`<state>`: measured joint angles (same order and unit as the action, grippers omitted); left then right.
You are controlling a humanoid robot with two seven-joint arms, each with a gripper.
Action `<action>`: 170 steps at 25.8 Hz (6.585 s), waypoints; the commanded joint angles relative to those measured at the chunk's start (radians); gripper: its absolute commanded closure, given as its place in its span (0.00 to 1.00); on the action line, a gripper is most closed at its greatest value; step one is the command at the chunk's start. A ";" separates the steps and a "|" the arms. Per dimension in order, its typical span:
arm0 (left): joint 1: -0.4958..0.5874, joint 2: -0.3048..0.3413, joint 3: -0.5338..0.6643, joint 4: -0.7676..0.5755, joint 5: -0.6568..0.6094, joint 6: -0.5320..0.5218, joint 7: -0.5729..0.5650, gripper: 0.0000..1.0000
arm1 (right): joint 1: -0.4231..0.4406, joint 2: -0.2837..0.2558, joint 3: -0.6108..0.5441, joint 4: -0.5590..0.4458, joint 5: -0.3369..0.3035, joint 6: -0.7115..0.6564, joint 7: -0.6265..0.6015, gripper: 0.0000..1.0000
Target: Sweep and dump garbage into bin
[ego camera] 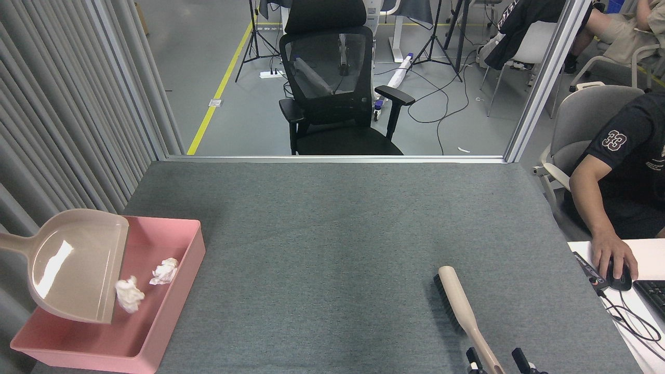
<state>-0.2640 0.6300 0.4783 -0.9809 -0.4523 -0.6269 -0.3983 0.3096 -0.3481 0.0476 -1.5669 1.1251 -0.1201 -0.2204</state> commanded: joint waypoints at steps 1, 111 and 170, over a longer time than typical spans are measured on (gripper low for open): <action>-0.032 -0.007 0.011 -0.007 -0.072 -0.004 0.004 0.79 | 0.000 0.003 0.000 -0.004 0.001 0.000 -0.005 0.04; 0.460 -0.610 -0.360 -0.749 -0.210 0.276 0.079 0.02 | 0.006 -0.008 -0.041 -0.137 0.004 0.054 0.000 0.03; 0.442 -0.575 -0.130 -0.745 -0.746 0.326 0.366 0.01 | -0.316 0.179 0.078 -0.005 0.240 0.203 0.039 0.02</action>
<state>0.1825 0.0492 0.3478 -1.7267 -1.1981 -0.3025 -0.0330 -0.0026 -0.1956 0.1282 -1.5687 1.3676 0.0836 -0.1856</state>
